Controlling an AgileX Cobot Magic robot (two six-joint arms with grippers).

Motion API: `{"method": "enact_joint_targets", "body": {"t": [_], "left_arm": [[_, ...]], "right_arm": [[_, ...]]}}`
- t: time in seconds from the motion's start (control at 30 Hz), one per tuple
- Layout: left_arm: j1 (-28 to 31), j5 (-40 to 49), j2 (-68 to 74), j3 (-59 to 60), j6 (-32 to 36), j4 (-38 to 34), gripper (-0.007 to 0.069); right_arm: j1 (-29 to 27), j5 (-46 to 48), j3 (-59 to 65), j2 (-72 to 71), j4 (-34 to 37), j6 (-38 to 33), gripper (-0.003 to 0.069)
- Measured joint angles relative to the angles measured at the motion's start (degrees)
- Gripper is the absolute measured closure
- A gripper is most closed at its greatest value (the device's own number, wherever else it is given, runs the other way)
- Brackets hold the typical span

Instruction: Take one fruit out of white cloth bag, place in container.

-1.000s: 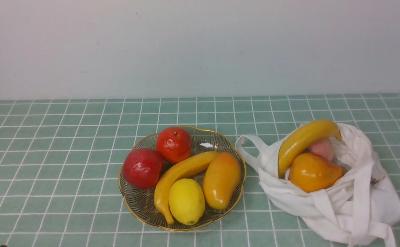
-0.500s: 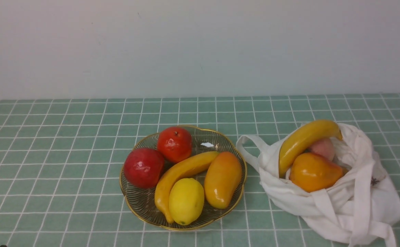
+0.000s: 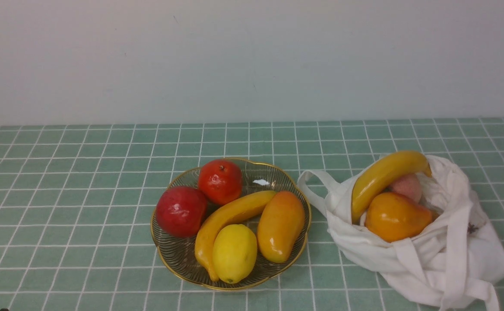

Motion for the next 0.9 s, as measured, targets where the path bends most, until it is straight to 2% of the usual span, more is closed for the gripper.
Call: {"method": "enact_joint_targets", "body": {"t": [0.13, 0.27, 0.4, 0.53, 0.63, 0.67, 0.9], "left_arm": [[0.0, 0.0, 0.0, 0.0, 0.0, 0.0, 0.0632], [0.0, 0.0, 0.0, 0.0, 0.0, 0.0, 0.0632], [0.0, 0.0, 0.0, 0.0, 0.0, 0.0, 0.0632], [0.0, 0.0, 0.0, 0.0, 0.0, 0.0, 0.0632], [0.0, 0.0, 0.0, 0.0, 0.0, 0.0, 0.0632], [0.0, 0.0, 0.0, 0.0, 0.0, 0.0, 0.0632], [0.0, 0.0, 0.0, 0.0, 0.0, 0.0, 0.0632]], "right_arm": [[0.0, 0.38, 0.0, 0.0, -1.81, -1.4, 0.0671], [-0.24, 0.88, 0.83, -0.34, -6.83, -3.27, 0.0671], [-5.01, 0.05, 5.76, -2.98, -12.98, -4.59, 0.0671], [-12.51, -4.22, 15.14, -6.19, -17.72, -4.97, 0.0671], [-15.96, -6.94, 21.57, -8.4, -18.57, -5.03, 0.0671], [-17.77, -8.15, 27.22, -10.55, -18.63, -5.03, 0.0671], [-17.42, -8.97, 47.71, -20.21, -18.69, -4.84, 0.0671]]}}
